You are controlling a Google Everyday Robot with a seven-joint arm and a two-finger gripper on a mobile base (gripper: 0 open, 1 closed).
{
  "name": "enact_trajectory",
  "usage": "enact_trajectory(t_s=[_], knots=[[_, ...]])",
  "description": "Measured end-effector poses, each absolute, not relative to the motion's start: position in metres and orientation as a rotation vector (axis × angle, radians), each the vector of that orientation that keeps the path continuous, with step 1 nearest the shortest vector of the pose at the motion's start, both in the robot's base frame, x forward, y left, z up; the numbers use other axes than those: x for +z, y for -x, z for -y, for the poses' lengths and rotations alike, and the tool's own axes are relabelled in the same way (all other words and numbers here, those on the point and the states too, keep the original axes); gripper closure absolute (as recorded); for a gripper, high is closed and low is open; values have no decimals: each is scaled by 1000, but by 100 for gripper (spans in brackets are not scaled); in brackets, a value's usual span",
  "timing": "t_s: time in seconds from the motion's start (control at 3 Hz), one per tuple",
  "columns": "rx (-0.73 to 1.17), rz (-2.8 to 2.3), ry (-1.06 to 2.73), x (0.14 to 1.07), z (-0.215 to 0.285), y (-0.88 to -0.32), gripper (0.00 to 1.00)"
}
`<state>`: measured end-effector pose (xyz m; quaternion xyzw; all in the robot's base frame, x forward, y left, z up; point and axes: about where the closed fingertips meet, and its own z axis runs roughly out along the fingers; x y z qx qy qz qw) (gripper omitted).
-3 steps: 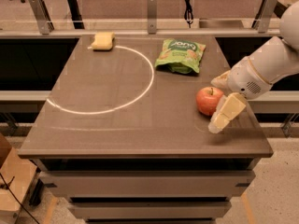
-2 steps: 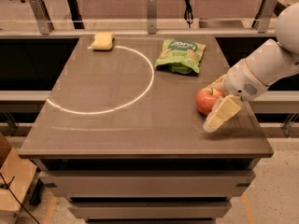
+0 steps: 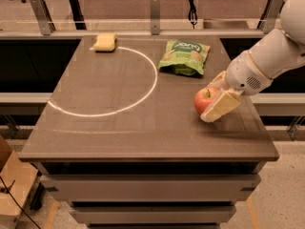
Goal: Pick apple
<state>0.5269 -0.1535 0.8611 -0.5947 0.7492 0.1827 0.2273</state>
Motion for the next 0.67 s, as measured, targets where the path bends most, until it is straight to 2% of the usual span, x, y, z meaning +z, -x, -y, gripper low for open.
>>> enact_trajectory(t_s=[0.33, 0.67], knots=[[457, -1984, 1678, 902, 137, -528, 87], [400, -1848, 1728, 964, 121, -527, 100]])
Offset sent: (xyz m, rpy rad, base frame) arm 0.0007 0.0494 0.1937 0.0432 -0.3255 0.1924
